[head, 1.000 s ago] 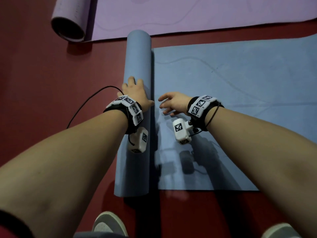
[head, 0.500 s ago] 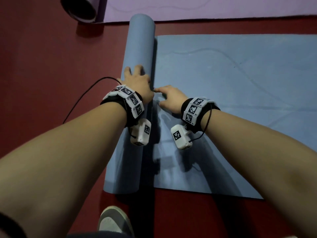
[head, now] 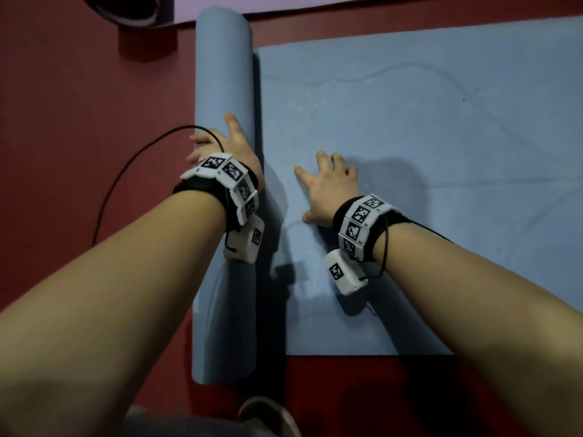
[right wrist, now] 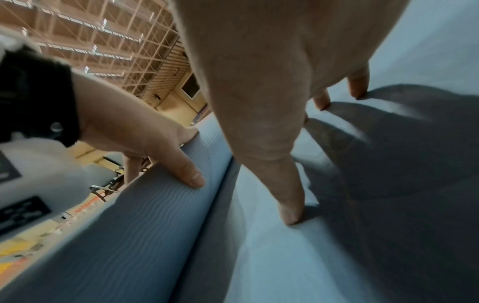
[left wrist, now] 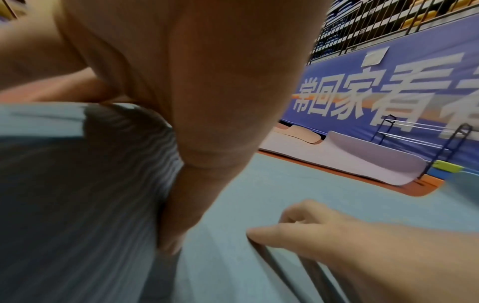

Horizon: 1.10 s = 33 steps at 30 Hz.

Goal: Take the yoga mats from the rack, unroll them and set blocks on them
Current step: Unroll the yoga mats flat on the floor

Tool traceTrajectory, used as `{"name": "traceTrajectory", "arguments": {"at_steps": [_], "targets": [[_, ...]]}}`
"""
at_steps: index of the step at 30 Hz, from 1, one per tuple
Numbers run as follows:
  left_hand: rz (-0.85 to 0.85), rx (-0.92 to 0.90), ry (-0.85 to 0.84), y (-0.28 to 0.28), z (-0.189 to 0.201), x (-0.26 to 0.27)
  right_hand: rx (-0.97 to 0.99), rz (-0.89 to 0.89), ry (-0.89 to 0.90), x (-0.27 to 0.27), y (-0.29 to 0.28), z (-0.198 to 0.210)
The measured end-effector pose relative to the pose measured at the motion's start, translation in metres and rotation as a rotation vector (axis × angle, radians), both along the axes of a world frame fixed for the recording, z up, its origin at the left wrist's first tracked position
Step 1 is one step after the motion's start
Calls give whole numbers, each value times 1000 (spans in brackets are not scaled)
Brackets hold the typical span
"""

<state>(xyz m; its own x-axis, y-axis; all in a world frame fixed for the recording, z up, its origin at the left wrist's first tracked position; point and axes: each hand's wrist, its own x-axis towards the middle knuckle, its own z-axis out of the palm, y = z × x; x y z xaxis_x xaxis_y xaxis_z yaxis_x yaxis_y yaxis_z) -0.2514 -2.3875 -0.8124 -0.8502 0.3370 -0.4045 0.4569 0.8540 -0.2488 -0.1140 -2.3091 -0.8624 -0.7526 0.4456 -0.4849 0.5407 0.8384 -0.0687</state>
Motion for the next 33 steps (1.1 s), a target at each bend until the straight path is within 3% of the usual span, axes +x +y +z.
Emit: {"name": "traceTrajectory", "arguments": {"at_steps": [3, 7, 13, 18, 21, 28, 31, 33], "targets": [[9, -13, -48, 6, 2, -1, -53, -11, -80, -3, -1, 10], [34, -19, -121, -8, 8, -16, -275, -117, -167, -3, 7, 35], [151, 65, -267, -42, 13, -57, -394, -168, -135, -30, 0, 58], [225, 151, -379, -59, 23, -68, -547, -234, 25, -72, -31, 34], [267, 260, -419, -64, 30, -70, -533, -293, 33, -81, -56, 8], [371, 318, -213, -78, 29, -47, -453, -331, 77, -80, -70, -14], [244, 321, -59, -84, 37, -30, -471, -312, 70, -78, -66, -15], [106, 236, -42, -94, 45, -27, -496, -295, 37, -77, -62, -10]]}}
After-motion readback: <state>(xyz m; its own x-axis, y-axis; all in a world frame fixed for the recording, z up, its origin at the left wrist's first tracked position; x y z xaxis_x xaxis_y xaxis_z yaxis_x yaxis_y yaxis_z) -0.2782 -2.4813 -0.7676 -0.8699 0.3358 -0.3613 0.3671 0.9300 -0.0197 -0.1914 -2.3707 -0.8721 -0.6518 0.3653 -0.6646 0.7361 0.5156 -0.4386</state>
